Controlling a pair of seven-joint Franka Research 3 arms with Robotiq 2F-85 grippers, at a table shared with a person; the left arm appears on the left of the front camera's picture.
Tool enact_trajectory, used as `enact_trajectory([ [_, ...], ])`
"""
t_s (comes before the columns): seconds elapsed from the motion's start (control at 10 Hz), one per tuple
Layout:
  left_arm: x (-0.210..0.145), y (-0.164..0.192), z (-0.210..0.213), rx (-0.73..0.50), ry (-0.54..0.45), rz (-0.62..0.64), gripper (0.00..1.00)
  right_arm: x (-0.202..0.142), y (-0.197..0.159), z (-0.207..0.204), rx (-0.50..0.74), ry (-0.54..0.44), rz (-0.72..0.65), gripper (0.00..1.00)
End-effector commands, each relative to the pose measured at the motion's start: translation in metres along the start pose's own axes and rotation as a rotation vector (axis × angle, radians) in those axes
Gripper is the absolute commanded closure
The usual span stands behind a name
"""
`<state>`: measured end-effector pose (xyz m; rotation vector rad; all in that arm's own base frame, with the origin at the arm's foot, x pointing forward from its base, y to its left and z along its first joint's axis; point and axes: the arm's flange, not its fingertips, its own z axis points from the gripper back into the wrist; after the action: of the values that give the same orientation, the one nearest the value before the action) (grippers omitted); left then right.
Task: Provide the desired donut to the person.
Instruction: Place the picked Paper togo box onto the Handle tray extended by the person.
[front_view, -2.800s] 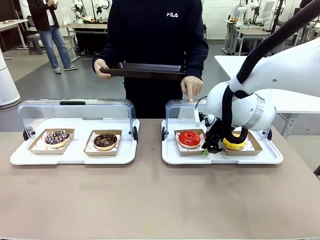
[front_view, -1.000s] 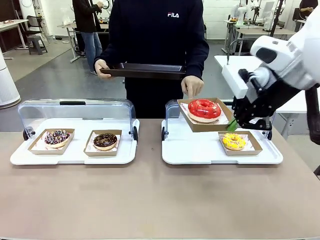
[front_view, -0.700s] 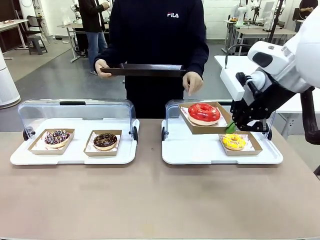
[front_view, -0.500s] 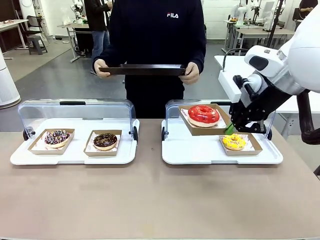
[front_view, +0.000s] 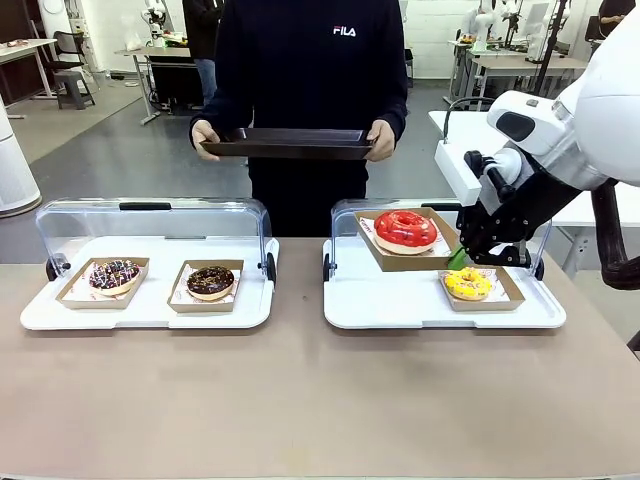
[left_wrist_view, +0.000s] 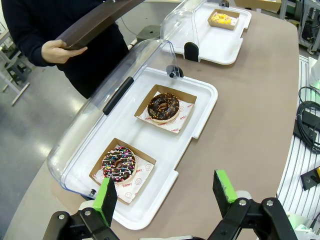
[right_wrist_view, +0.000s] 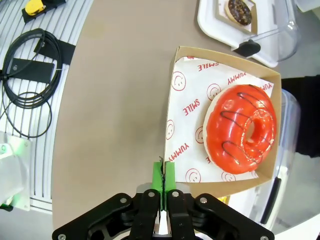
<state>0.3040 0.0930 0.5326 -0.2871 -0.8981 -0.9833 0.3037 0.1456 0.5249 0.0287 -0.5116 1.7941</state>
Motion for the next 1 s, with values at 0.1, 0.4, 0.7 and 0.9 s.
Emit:
enact_trajectory([
  [0.1,0.0,0.0003,-0.0005,-0.004,-0.009,0.0,0.0,-0.0003,-0.0014,0.0002,-0.015,0.012,-0.006,1.0],
  [0.4,0.0,0.0003,-0.0005,-0.004,-0.009,0.0,0.0,-0.0003,-0.0014,0.0002,-0.015,0.012,-0.006,1.0],
  [0.7,0.0,0.0003,-0.0005,-0.004,-0.009,0.0,0.0,-0.0003,-0.0014,0.0002,-0.015,0.012,-0.006,1.0],
  [0.9,0.0,0.0003,-0.0005,-0.004,-0.009,0.0,0.0,-0.0003,-0.0014,0.0002,-0.015,0.012,-0.006,1.0],
])
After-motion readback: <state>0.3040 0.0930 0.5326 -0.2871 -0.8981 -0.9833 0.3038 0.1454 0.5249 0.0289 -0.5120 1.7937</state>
